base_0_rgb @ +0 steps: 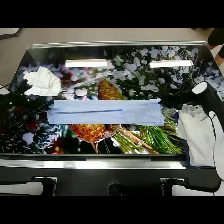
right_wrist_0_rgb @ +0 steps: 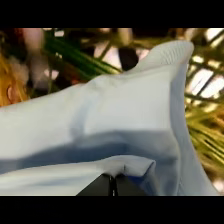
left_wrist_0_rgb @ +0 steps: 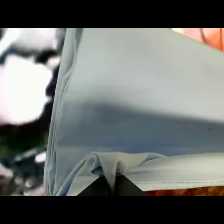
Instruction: Fold the shirts.
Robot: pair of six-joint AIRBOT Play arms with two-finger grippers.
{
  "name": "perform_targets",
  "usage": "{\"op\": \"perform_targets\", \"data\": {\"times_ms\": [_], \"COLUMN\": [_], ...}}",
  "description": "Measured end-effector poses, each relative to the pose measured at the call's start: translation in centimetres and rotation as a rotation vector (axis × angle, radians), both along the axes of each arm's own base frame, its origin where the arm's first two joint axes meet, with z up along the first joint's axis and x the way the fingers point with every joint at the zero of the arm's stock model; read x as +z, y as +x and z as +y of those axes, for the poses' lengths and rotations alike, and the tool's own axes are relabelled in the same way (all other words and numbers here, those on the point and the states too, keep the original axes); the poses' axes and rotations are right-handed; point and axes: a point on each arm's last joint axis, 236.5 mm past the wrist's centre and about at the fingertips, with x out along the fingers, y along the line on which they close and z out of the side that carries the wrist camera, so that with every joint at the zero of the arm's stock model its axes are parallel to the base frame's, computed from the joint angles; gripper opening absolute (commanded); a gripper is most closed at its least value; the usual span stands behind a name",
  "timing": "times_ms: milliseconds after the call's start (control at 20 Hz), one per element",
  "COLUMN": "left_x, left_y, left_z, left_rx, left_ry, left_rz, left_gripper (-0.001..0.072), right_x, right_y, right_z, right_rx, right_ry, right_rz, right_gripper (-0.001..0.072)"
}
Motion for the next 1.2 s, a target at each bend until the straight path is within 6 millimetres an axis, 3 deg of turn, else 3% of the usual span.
{"op": "perform_targets", "data": {"times_ms": [250, 300, 350, 400, 450, 500, 550, 600, 850, 1000, 1200], "left_x": [-4.6, -5.2, -5.8, -6.0, -6.0, -5.7, -5.4, -4.7, 1.3, 4.5, 7.4], "left_y": [1.3, 1.3, 1.3, 1.3, 1.4, 1.5, 1.6, 1.9, 3.5, 3.6, 3.1], "left_z": [-0.3, -0.4, -0.5, -0.6, -0.5, -0.6, -0.2, 0.3, 2.7, 3.0, 2.3], "left_rx": [-0.011, -0.013, -0.016, -0.017, -0.018, -0.017, -0.023, -0.021, 0.0, 0.002, -0.018], "left_ry": [-0.035, -0.039, -0.044, -0.048, -0.05, -0.061, -0.053, -0.05, -0.012, 0.012, 0.027], "left_rz": [0.113, 0.129, 0.144, 0.152, 0.157, 0.159, 0.158, 0.147, 0.019, -0.045, -0.09], "left_gripper": [0.0035, 0.0061, 0.0233, 0.0536, 0.069, 0.069, 0.069, 0.069, 0.0689, 0.0688, 0.0688], "right_x": [-2.8, -3.1, -3.2, -3.3, -3.2, -2.9, -2.4, -1.9, -2.1, -3.6, -5.4], "right_y": [2.1, 2.3, 2.5, 2.6, 2.6, 2.5, 2.2, 1.8, -1.5, -2.3, -2.3], "right_z": [0.9, 1.1, 1.3, 1.3, 1.2, 0.9, 0.4, -0.2, -4.0, -3.5, -2.2], "right_rx": [-0.013, -0.01, -0.008, -0.008, -0.006, -0.003, 0.005, 0.014, 0.044, 0.087, 0.128], "right_ry": [0.008, 0.009, 0.009, 0.009, 0.007, 0.006, 0.004, 0.001, 0.012, 0.067, 0.155], "right_rz": [0.018, 0.018, 0.015, 0.013, 0.013, 0.012, 0.011, 0.013, 0.107, 0.155, 0.173], "right_gripper": [0.0042, 0.0044, 0.0054, 0.022, 0.0451, 0.0603, 0.0674, 0.0695, 0.0716, 0.0717, 0.0717]}}
